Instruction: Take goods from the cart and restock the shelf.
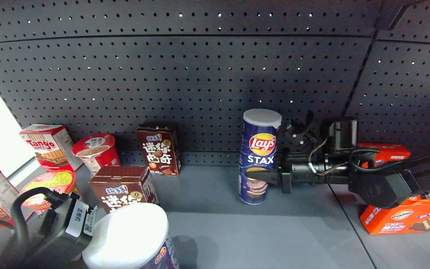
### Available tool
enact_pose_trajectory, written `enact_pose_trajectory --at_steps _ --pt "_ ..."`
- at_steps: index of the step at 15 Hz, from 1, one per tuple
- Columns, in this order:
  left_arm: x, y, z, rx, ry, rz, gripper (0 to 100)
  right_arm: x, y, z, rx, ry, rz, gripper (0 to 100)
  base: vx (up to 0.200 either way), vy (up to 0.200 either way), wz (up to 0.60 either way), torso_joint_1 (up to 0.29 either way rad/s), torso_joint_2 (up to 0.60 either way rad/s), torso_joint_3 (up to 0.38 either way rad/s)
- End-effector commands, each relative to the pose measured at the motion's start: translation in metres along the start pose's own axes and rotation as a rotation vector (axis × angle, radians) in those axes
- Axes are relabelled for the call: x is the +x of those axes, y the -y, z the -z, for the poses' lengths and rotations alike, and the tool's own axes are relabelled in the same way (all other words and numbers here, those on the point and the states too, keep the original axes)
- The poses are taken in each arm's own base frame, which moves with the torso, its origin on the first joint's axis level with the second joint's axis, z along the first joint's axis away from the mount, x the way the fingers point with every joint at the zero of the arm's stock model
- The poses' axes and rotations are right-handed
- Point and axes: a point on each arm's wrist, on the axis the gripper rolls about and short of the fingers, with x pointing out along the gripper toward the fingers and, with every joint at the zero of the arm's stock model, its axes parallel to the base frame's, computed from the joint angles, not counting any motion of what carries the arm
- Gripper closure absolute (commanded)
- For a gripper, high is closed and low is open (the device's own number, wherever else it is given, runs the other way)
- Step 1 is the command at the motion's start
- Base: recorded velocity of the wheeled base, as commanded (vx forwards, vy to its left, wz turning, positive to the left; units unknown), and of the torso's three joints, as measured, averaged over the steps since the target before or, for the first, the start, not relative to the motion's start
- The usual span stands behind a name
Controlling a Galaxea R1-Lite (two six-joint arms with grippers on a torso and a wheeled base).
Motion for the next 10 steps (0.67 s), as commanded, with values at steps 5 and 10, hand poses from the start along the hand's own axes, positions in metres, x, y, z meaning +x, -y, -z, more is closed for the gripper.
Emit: enact_pose_trajectory --at_steps 5,10 --pt "-0.001 0.0 -0.003 0.006 0.014 -0.002 100 -0.034 -0.063 -0.02 -0.028 0.022 0.0 100 0.0 0.0 0.0 0.0 0.0 0.0" --pt "0.0 -0.001 -0.003 0.004 0.008 -0.007 100 -0.049 -0.085 -0.015 -0.023 0.013 -0.019 100 0.0 0.0 0.0 0.0 0.0 0.0"
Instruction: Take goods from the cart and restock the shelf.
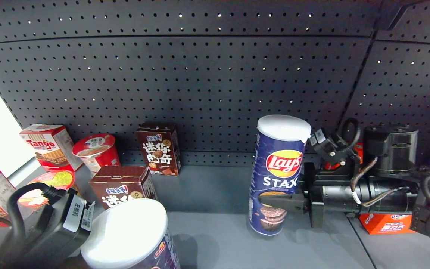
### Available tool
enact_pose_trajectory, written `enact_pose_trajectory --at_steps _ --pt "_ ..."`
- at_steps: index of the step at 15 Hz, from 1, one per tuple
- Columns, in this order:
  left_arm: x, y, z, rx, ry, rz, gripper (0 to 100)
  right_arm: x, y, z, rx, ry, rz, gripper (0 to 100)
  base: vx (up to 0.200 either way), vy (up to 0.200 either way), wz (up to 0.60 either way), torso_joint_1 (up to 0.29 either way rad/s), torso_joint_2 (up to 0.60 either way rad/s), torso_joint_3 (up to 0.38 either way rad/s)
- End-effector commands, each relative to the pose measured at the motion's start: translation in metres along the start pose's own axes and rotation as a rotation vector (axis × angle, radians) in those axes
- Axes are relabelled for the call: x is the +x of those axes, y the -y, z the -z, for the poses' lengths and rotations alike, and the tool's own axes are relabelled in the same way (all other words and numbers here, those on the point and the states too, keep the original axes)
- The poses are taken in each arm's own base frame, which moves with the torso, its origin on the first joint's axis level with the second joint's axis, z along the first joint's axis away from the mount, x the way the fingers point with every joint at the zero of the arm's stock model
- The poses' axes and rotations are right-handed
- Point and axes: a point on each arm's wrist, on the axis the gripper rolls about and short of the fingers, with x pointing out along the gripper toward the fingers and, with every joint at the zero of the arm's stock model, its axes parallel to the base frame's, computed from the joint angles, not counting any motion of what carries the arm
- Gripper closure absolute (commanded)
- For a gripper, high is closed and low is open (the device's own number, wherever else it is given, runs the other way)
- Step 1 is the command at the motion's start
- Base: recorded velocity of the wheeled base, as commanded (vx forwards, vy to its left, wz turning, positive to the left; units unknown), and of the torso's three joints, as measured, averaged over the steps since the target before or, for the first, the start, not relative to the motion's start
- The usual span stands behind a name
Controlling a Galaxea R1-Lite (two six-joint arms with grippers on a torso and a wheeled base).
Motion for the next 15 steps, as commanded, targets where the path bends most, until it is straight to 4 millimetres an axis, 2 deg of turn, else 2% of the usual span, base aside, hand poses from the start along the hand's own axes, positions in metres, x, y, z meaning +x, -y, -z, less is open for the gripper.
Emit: enact_pose_trajectory --at_steps 1,7,8,12,15 --pt "0.001 -0.001 0.001 -0.003 -0.004 -0.002 100 -0.011 -0.009 -0.005 -0.018 0.02 -0.004 100 0.0 0.0 0.0 0.0 0.0 0.0" --pt "0.01 -0.004 -0.007 -0.003 -0.01 -0.002 100 -0.018 -0.017 0.005 -0.007 0.003 -0.009 100 0.0 0.0 0.0 0.0 0.0 0.0" --pt "0.015 -0.007 -0.015 0.001 -0.001 -0.002 100 -0.018 -0.018 0.012 -0.011 0.011 -0.004 100 0.0 0.0 0.0 0.0 0.0 0.0" --pt "0.023 -0.01 -0.021 -0.001 -0.008 0.0 100 -0.016 -0.02 0.034 0.005 -0.003 -0.008 100 0.0 0.0 0.0 0.0 0.0 0.0" --pt "0.026 -0.011 -0.024 0.0 -0.005 -0.002 100 -0.016 -0.02 0.039 0.017 -0.016 -0.01 100 0.0 0.0 0.0 0.0 0.0 0.0"
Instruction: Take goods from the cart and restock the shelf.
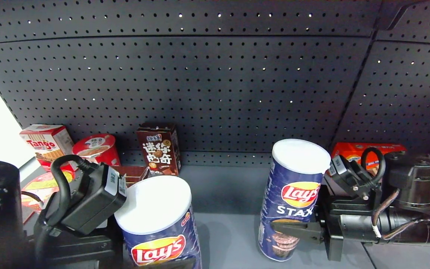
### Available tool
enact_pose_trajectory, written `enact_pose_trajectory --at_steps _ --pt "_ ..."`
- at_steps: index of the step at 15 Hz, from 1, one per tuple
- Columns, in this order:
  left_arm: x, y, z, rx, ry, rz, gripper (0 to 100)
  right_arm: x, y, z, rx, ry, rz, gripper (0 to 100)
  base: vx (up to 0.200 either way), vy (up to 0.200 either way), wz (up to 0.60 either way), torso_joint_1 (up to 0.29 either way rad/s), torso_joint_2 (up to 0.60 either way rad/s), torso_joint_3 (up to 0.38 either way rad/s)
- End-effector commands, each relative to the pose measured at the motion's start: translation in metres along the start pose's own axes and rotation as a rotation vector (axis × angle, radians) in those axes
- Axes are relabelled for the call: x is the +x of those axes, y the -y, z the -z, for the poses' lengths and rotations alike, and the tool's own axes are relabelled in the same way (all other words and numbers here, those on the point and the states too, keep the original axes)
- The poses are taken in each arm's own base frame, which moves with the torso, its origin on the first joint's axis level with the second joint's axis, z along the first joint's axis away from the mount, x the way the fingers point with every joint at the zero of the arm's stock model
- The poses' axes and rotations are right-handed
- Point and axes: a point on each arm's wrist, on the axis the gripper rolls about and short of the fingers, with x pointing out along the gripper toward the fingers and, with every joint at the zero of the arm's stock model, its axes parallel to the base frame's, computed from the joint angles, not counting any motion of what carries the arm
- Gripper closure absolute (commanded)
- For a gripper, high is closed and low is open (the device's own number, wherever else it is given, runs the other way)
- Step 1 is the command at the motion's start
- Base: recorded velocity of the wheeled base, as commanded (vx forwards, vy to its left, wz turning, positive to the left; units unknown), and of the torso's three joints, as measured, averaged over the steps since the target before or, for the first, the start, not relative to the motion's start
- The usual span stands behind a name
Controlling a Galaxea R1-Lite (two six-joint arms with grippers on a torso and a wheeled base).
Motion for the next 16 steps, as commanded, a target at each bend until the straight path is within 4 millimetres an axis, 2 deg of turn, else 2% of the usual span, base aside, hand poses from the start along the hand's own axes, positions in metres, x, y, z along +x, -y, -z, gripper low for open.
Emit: enact_pose_trajectory --at_steps 1,16 --pt "0.004 -0.001 -0.002 -0.002 -0.005 0.0 100 0.002 0.001 0.005 0.015 -0.016 -0.002 100 0.0 0.0 0.0 0.0 0.0 0.0" --pt "0.006 -0.003 -0.005 -0.002 -0.003 -0.001 100 0.016 0.012 0.023 0.032 -0.038 -0.016 100 0.0 0.0 0.0 0.0 0.0 0.0"
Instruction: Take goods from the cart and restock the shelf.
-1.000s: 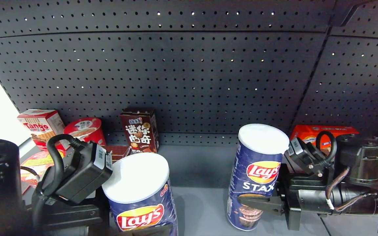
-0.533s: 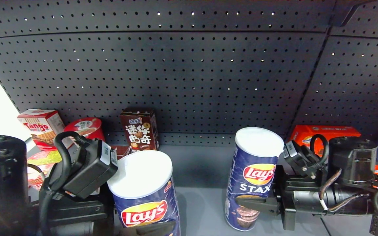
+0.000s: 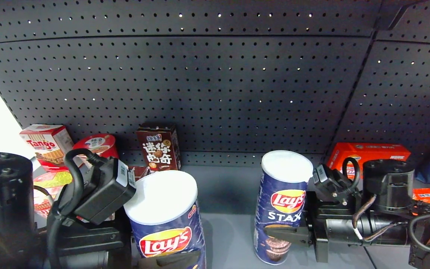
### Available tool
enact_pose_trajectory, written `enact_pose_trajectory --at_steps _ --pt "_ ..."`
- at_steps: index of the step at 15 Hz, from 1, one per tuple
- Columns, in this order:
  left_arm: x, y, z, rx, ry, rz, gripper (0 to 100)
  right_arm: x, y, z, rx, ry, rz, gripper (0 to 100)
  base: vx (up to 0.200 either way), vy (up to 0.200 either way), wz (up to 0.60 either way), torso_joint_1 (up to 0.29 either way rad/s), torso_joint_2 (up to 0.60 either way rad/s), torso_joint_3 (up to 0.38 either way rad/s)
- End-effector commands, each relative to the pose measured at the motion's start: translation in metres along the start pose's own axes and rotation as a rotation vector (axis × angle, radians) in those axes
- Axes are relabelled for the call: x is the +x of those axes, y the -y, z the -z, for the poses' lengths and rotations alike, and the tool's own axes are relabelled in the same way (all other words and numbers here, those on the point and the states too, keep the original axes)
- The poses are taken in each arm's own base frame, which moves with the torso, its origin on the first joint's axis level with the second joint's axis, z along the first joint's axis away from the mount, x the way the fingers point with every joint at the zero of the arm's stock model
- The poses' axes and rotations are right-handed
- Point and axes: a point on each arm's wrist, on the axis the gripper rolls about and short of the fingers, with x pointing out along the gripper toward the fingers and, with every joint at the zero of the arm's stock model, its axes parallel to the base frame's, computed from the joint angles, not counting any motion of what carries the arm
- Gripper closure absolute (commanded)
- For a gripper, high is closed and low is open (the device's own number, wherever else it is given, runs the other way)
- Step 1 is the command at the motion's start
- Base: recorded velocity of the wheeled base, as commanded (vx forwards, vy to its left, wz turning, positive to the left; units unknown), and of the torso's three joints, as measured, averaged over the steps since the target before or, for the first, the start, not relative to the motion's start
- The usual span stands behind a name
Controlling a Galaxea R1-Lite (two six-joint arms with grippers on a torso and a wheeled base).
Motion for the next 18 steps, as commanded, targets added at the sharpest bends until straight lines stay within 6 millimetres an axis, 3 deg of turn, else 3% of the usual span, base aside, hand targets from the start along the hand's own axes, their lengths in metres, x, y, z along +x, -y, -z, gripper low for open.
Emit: enact_pose_trajectory --at_steps 1,2,7,18 --pt "0.0 0.0 0.0 0.0 0.0 0.0 100 0.003 0.002 0.005 0.01 -0.011 -0.002 100 0.0 0.0 0.0 0.0 0.0 0.0" --pt "0.0 0.0 0.0 -0.001 -0.001 0.0 100 0.004 0.002 0.005 0.006 -0.008 -0.003 0 0.0 0.0 0.0 0.0 0.0 0.0" --pt "0.0 0.0 0.002 -0.001 -0.004 0.003 100 0.001 0.001 0.003 0.0 -0.004 0.011 0 0.0 0.0 0.0 0.0 0.0 0.0" --pt "0.0 0.001 0.003 -0.003 -0.009 0.003 100 -0.019 -0.02 0.009 0.013 -0.024 0.022 0 0.0 0.0 0.0 0.0 0.0 0.0"
